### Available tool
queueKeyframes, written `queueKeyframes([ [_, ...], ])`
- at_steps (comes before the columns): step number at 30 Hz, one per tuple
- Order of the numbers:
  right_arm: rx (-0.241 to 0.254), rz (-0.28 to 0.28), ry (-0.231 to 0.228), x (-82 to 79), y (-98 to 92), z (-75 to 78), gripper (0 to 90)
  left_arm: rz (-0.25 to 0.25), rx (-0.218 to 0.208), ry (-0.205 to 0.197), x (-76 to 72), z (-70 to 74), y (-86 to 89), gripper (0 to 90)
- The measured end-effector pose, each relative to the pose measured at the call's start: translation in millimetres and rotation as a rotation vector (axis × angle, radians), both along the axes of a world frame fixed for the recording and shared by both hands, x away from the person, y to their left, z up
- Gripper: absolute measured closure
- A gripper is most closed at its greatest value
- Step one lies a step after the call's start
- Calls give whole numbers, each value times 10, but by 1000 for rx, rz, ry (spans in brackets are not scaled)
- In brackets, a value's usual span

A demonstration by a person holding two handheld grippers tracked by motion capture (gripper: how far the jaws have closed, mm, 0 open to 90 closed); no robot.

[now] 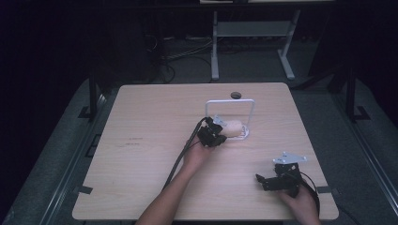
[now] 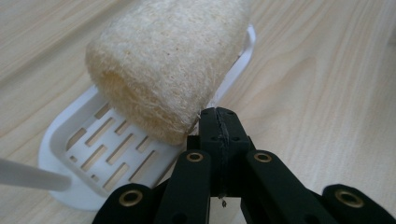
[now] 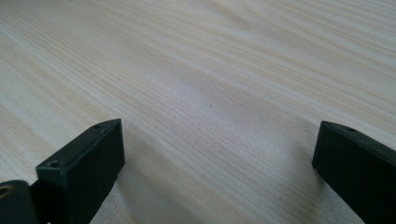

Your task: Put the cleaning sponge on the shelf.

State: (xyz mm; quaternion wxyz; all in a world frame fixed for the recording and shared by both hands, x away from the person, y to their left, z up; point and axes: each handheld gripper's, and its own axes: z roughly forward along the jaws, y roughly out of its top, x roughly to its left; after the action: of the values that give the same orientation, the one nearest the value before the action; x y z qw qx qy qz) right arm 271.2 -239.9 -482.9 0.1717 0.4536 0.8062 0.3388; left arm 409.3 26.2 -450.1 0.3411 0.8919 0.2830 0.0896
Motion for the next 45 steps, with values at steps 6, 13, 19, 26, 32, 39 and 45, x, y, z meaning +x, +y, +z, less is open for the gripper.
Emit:
queueKeyframes([
  [6,0,0,0,0,0,0,20,12,2,0,11,-15,42,897],
  [13,0,0,0,0,0,0,21,-5,-17,6,-48,34,51,889],
  [19,0,0,0,0,0,0,21,-12,-30,12,-132,109,134,850],
  [26,0,0,0,0,0,0,20,-20,-21,6,-239,176,256,738],
  [32,0,0,0,0,0,0,20,-26,-21,0,-302,213,353,616],
  [39,1,-3,4,-3,2,1,20,-37,-5,-16,-391,228,485,453],
  [45,0,-2,1,-2,1,1,21,-40,-19,-33,-466,241,622,322],
])
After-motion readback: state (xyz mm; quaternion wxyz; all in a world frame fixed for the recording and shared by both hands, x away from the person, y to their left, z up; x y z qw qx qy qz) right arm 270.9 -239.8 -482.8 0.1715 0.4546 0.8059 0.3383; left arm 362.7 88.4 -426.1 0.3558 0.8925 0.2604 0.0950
